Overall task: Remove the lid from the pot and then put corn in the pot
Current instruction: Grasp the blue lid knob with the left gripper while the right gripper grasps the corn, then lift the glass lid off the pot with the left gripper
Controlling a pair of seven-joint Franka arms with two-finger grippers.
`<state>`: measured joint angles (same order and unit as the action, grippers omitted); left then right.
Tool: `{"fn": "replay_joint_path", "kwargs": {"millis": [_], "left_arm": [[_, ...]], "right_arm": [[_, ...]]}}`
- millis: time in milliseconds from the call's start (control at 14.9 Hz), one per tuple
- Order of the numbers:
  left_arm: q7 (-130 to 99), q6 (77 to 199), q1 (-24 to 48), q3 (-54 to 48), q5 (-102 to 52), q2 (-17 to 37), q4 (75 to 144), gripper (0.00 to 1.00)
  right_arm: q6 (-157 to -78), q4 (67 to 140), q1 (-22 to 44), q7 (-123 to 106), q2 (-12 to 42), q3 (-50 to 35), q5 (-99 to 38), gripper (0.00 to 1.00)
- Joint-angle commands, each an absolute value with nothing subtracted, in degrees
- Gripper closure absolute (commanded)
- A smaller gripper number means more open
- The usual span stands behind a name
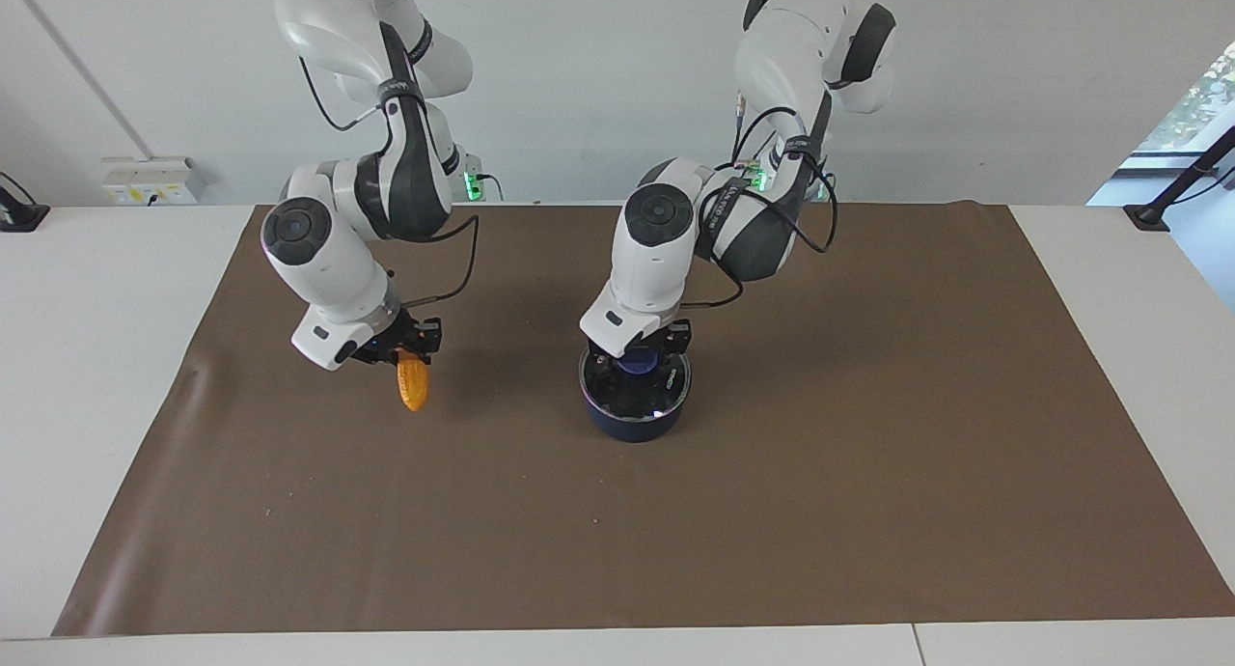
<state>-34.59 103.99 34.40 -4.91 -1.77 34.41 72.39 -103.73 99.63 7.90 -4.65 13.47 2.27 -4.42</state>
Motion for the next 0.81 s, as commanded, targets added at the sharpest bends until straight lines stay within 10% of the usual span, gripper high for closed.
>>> {"fn": "replay_joint_path", "kwargs": {"millis": [0,201,738], "left_arm": [[-35.7,104.4,35.3,-4.0,-1.0,32.8,74.0,0.68],[-35.7,104.4,35.1,-4.0,-1.1,32.7,73.8,1.0],[-34.8,93.5,27.4,-3.5,-6.1,23.1,72.5,1.0]], "right_arm": [[-88.6,85.3,7.4,-6.2,13.8,2.3,-5.9,1.0],[-84.6,80.4,6.9,-6.3,13.3,2.2,-5.7,1.0],[-90.7,84.8,11.9,-0.7,11.4,2.0,-4.9,1.0]]}}
